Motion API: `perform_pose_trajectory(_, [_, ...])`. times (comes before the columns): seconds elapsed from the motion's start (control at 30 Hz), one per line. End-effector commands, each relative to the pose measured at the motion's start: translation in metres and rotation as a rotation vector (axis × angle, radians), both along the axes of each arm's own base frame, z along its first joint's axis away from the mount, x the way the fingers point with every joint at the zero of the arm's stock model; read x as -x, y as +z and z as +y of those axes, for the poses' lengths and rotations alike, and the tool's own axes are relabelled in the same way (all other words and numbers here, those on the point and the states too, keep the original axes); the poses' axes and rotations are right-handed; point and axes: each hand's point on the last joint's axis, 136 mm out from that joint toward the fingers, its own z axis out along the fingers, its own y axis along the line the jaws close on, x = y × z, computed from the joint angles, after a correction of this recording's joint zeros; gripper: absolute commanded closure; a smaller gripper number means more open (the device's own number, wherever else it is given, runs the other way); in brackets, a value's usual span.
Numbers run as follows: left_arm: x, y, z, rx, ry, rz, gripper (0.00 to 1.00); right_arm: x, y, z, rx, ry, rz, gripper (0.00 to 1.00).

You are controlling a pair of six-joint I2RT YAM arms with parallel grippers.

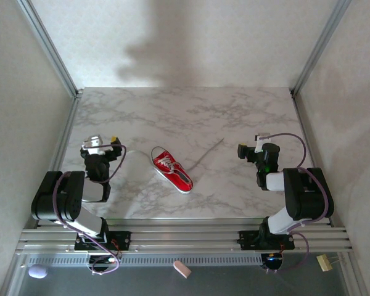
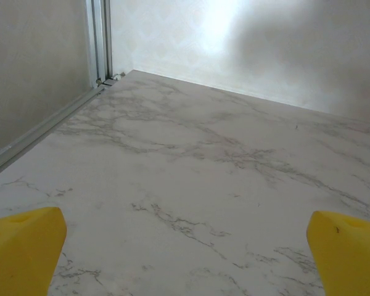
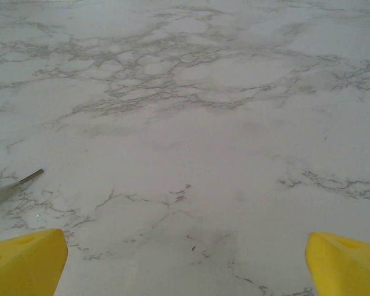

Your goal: Tie the shoes

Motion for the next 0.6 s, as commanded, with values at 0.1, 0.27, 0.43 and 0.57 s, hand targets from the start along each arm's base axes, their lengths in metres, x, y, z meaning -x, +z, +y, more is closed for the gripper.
perform_pose_trajectory(0.1, [-0.002, 0.005, -0.002, 0.004, -0.007, -0.019, 0.0, -0.007, 0.011, -0.001, 0.007, -0.012, -0.037, 0.01])
perform_pose_trajectory(0.27, [0.001, 0.007, -0.003, -0.01, 0.005, -0.03, 0.0, -0.006, 0.012, 0.001, 0.006, 0.003, -0.045, 0.01])
perform_pose_trajectory(0.43, [0.015, 0.024, -0.005, -0.035, 0.037, -0.078, 0.0, 0.001, 0.028, 0.01, 0.015, 0.052, -0.084, 0.01])
perform_pose_trajectory(0.57, [0.031, 0.049, -0.004, -0.035, 0.101, -0.122, 0.0, 0.01, 0.049, 0.013, -0.003, 0.059, -0.072, 0.01])
